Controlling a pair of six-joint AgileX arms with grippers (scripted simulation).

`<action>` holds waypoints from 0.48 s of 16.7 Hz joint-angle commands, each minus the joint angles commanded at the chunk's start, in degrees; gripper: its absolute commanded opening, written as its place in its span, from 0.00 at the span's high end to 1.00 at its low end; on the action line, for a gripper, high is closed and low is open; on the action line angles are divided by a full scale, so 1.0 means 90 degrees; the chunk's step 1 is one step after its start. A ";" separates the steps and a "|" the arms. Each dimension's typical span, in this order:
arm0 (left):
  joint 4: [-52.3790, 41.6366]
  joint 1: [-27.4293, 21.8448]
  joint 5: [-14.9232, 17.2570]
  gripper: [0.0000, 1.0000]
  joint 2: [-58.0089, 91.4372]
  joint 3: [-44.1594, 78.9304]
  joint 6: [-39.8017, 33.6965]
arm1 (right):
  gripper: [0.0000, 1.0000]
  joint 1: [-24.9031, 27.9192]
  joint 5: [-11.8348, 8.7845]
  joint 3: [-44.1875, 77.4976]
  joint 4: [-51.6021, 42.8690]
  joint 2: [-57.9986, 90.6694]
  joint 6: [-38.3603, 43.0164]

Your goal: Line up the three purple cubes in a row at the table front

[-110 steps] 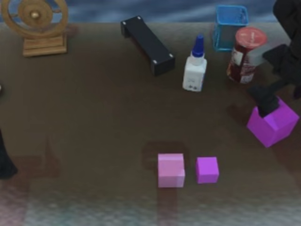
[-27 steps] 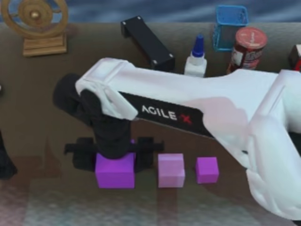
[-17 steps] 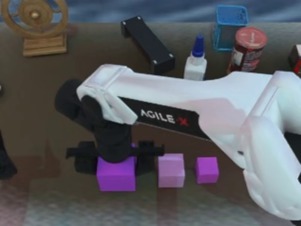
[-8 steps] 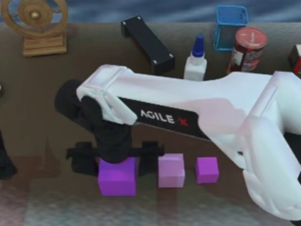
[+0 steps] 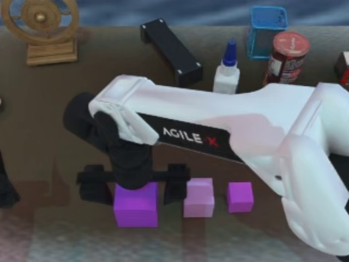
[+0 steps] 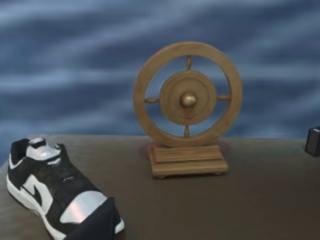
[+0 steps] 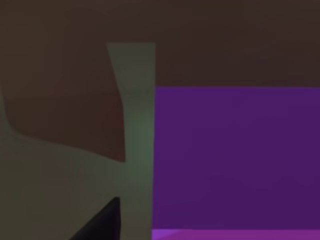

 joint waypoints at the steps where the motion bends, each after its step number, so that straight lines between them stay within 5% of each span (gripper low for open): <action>1: 0.0000 0.0000 0.0000 0.00 0.0000 0.0000 0.0000 | 0.00 0.0005 0.0000 0.0021 -0.0021 0.0000 -0.0002; 8: 0.0000 0.0000 0.0000 0.00 0.0000 0.0000 0.0000 | 0.00 0.0055 -0.0003 0.1308 -0.1424 -0.0081 0.0006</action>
